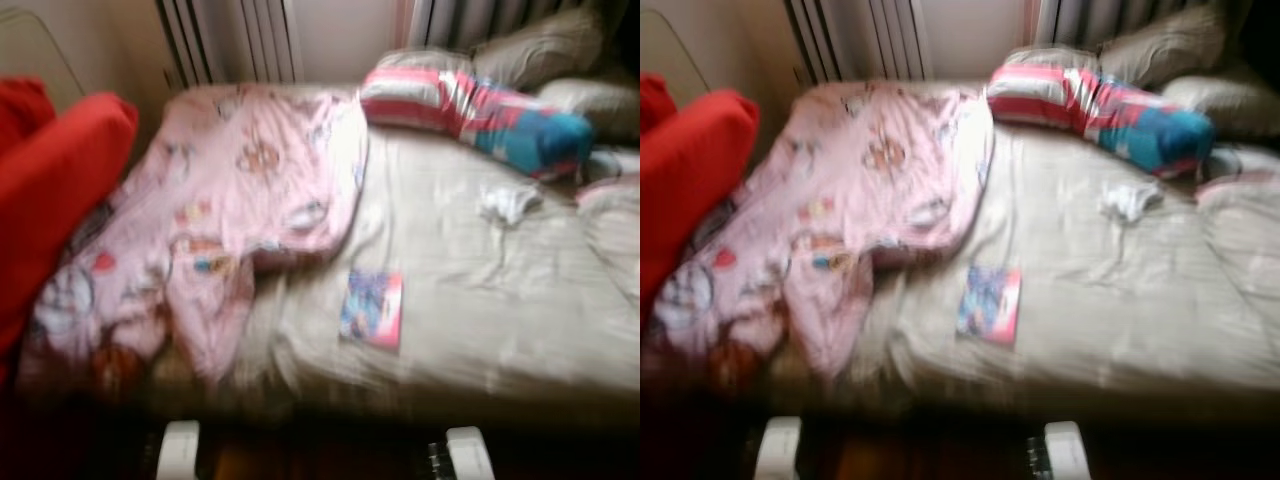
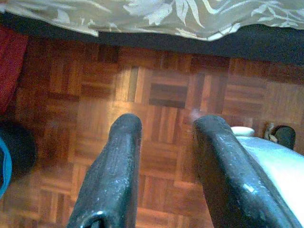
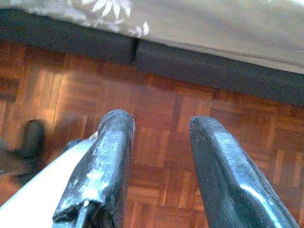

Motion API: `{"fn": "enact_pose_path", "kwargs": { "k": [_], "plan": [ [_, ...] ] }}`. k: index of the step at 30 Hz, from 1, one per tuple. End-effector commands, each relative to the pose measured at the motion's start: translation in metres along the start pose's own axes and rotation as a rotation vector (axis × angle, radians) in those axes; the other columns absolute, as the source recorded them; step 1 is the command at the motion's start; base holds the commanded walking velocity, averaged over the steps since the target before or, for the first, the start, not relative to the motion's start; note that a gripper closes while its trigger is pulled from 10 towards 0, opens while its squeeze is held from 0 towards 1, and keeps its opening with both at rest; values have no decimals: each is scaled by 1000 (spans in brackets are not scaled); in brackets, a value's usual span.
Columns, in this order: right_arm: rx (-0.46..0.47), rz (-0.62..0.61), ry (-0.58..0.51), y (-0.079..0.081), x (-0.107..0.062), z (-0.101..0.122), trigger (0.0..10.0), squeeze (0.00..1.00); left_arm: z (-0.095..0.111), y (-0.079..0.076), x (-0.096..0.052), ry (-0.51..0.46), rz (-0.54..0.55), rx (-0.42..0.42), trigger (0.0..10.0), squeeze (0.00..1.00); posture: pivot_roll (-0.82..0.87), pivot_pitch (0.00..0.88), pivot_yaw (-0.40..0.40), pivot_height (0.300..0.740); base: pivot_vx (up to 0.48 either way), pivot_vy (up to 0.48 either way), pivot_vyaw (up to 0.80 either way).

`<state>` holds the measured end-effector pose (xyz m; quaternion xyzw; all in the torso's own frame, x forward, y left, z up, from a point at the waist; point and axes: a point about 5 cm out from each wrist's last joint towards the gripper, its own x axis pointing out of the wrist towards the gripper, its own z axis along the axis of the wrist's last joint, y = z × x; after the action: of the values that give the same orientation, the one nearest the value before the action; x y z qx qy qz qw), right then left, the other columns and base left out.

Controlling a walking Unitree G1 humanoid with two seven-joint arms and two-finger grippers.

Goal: Clean up the room

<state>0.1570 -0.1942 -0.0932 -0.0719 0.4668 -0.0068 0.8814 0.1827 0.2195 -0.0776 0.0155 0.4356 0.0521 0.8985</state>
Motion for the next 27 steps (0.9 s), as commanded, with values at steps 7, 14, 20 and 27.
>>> {"fn": "enact_pose_path", "kwargs": {
  "k": [7,14,20,27],
  "plan": [
    [13,22,3,8,0,-1,10000,0,-5,6,-1,21,16,29,10000,0,-57,77,38,740,0,305,0],
    [15,22,5,8,0,-2,10000,0,-2,5,-1,6,12,30,10000,0,-55,82,37,740,0,0,0],
    [17,21,5,9,0,-2,10000,0,3,4,0,-14,2,22,10000,0,-53,90,37,740,0,0,0],
    [21,24,-1,10,0,0,10000,0,4,3,0,-12,-3,25,10000,0,-49,98,36,740,0,0,0]
  ]
}}
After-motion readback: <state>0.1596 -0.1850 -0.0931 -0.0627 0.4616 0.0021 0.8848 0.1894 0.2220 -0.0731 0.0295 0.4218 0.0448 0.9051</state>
